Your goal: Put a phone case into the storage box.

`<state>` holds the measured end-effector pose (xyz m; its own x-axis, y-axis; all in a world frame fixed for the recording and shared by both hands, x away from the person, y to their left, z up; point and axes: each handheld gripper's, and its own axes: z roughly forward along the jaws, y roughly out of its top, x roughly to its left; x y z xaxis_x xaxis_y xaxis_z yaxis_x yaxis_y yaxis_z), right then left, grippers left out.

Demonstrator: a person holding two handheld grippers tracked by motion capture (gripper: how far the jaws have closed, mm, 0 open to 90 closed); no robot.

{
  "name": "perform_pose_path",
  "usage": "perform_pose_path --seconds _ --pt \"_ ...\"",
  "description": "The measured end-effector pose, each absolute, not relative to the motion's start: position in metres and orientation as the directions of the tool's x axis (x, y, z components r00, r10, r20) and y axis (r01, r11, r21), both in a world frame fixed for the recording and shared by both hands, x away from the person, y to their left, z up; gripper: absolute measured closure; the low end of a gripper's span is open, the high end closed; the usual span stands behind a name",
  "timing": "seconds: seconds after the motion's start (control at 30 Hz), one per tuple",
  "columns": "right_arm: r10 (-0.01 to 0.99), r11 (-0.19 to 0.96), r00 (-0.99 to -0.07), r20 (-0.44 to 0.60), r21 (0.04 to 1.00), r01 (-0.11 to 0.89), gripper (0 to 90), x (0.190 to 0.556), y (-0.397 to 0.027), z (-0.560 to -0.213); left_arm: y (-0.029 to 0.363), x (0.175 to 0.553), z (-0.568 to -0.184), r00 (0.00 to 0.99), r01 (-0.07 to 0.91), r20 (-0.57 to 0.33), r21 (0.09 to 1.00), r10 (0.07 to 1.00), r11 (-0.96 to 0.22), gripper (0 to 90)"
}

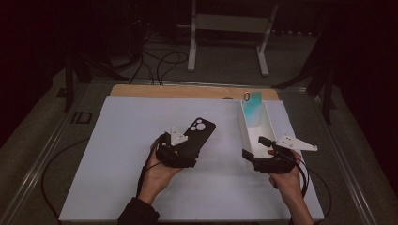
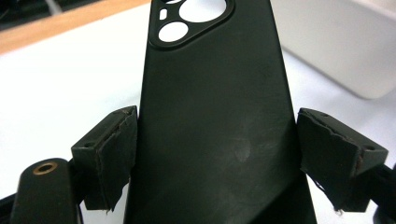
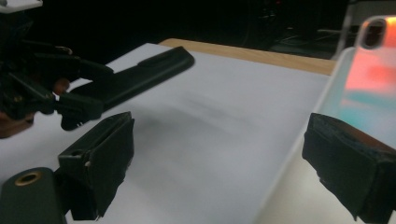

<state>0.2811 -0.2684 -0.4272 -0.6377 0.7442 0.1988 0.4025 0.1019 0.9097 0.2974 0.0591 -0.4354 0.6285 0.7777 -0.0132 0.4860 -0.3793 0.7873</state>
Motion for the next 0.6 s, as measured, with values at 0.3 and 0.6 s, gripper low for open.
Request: perform_pose_path --seconds 0.3,0.6 --pt "0.708 0.126 -0.668 0.231 0.889 0.441 9.2 0.297 -0.246 -0.412 0.048 0.288 -0.419 0.687 0.411 0.014 0.818 0.727 -0.404 15.9" --pt "0.663 0.123 -0.691 0.287 0.869 0.479 13.7 0.308 -0.222 -0.404 0.040 0.281 -0.412 0.730 0.345 0.040 0.840 0.682 -0.418 15.8"
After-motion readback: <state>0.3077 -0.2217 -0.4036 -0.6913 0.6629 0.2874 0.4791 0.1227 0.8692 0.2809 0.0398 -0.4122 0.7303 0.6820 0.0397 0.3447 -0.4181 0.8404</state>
